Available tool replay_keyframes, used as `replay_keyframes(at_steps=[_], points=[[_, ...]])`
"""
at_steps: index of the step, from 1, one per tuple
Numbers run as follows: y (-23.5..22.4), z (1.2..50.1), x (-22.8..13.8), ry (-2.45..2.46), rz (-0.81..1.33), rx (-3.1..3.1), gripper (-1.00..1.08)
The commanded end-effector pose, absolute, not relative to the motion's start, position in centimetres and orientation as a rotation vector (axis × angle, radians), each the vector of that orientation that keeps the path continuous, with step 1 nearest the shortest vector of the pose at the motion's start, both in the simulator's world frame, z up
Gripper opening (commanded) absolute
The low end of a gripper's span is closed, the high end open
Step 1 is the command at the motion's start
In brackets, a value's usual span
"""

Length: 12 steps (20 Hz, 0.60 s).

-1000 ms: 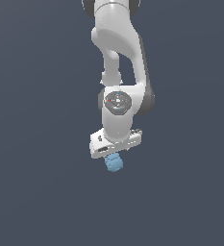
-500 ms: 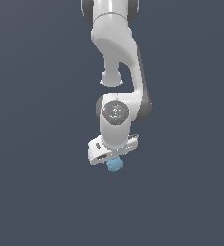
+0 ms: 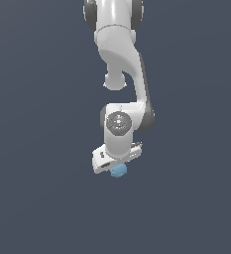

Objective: Pick up the object and move it to a goal position.

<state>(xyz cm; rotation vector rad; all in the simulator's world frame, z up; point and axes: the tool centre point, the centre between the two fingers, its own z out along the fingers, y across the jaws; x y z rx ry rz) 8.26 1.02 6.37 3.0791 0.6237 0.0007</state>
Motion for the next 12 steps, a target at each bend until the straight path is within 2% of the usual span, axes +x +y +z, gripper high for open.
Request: replay_keyframes(at_steps=[1,8,9,12], points=[[1.0,5.02,8.2,0.625,0.0,3.079,1.0],[1.0,4.16,8.35,0.626,0.0,3.079,1.0],[1.0,4.16,8.35,0.626,0.0,3.079,-1.0],[1.0,4.16,8.35,0.626,0.0,3.079,-1.0]])
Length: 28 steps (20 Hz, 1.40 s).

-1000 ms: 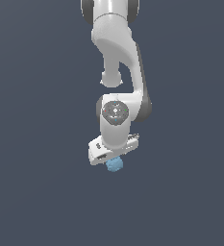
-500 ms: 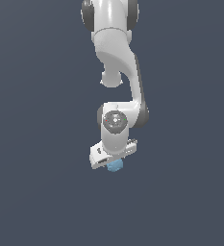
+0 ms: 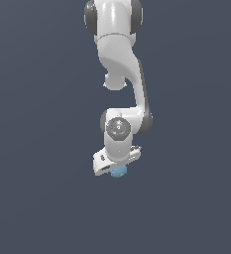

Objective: Pick up the object and move it to a goal position.

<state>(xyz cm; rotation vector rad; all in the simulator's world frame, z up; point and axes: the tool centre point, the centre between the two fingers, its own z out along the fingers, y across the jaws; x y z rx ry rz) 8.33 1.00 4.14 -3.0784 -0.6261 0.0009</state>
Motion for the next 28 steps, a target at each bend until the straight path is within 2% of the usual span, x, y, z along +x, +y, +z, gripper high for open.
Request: replay_keyframes(at_steps=[1,16,28], points=[[1.0,4.2,8.4,-0.626,0.0,-3.079,-1.0],[0.0,4.5,7.4,-0.626,0.0,-3.079,-1.0],[-5.4,6.5,2.5,-0.626,0.0,-3.079,-1.0]])
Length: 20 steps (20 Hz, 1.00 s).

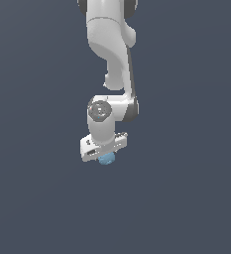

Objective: Pick up the object and move it to a goal position.

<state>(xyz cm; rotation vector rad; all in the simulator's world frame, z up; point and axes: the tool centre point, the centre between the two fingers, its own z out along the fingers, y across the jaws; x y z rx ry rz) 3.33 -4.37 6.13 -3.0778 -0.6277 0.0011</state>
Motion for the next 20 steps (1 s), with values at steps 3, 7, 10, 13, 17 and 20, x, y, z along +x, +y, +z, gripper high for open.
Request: replay_keyframes(at_steps=[3,7,10,13,17,20], points=[[-7.5,7.3,0.5,-0.626,0.0,-3.079,-1.0],[-10.3,8.3,-1.9,-0.626,0.0,-3.079,-1.0],[-12.2,9.0,-3.6,-0.626,0.0,-3.079,-1.0],[-13.9,9.6,-5.0,-0.626,0.0,-3.079,-1.0],[-15.6,10.3,-6.4,-0.626,0.0,-3.079,-1.0],[-16.4,10.5,-7.0,-0.626,0.0,-3.079,-1.0]])
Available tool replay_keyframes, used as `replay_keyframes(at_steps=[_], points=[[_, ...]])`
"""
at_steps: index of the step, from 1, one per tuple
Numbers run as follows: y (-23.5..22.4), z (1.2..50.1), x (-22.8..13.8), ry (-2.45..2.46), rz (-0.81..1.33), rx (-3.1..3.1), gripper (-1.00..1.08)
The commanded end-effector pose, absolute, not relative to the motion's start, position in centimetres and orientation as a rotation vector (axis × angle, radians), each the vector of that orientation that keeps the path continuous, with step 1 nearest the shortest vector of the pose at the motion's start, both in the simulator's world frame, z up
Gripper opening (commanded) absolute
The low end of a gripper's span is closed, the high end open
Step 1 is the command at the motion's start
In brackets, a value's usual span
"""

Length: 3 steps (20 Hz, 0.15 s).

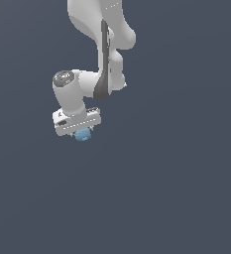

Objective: Pick up the object and move it to a goal position.

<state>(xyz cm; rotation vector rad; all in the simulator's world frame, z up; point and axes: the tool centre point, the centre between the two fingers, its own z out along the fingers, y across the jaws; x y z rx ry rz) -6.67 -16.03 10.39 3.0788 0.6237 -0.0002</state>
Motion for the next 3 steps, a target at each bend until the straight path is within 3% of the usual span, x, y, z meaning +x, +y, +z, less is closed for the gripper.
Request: replay_keyframes(at_steps=[1,3], points=[[-16.52,10.59,-7.1,0.626,0.0,3.079,-1.0],[-16.63,10.64,-7.19,0.626,0.0,3.079,-1.0]])
